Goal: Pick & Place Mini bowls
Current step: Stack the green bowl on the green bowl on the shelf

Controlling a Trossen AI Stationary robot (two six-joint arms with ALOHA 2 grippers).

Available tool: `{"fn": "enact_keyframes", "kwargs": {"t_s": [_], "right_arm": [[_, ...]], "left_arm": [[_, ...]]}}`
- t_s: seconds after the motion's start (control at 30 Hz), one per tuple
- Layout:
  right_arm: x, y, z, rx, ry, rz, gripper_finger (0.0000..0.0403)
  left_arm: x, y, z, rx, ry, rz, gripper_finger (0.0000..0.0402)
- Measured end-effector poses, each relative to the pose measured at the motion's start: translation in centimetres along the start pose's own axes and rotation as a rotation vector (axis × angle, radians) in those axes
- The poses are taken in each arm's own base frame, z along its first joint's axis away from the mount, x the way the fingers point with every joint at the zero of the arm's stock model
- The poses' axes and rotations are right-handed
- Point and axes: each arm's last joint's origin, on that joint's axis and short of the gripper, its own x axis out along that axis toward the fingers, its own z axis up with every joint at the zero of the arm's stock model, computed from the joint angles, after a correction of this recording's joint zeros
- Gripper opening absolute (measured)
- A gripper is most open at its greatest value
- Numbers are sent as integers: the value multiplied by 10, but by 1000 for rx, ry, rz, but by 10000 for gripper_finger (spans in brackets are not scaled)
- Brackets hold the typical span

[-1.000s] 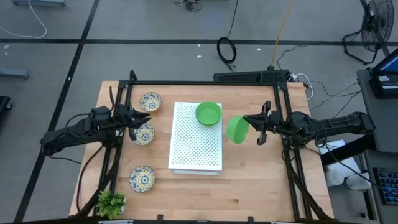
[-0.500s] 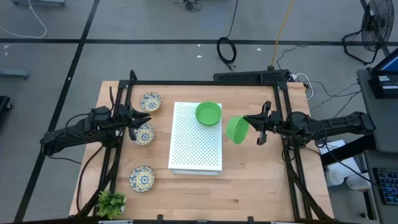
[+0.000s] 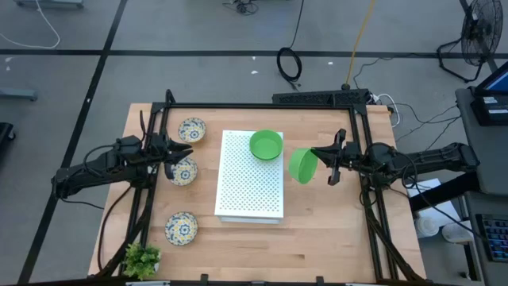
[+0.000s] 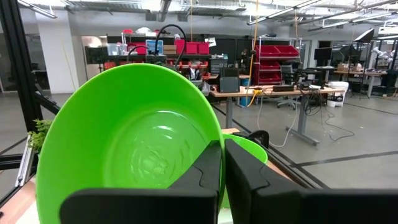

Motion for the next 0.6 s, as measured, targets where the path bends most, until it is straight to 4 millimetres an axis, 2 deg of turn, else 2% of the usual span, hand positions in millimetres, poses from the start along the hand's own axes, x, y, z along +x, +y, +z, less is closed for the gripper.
{"fn": "enact_keyframes", "kwargs": {"t_s": [0.6], "right_arm": [[0,0,2,1,-21,-11,4]], "left_arm": [[0,0,0,0,0,0,88]]}}
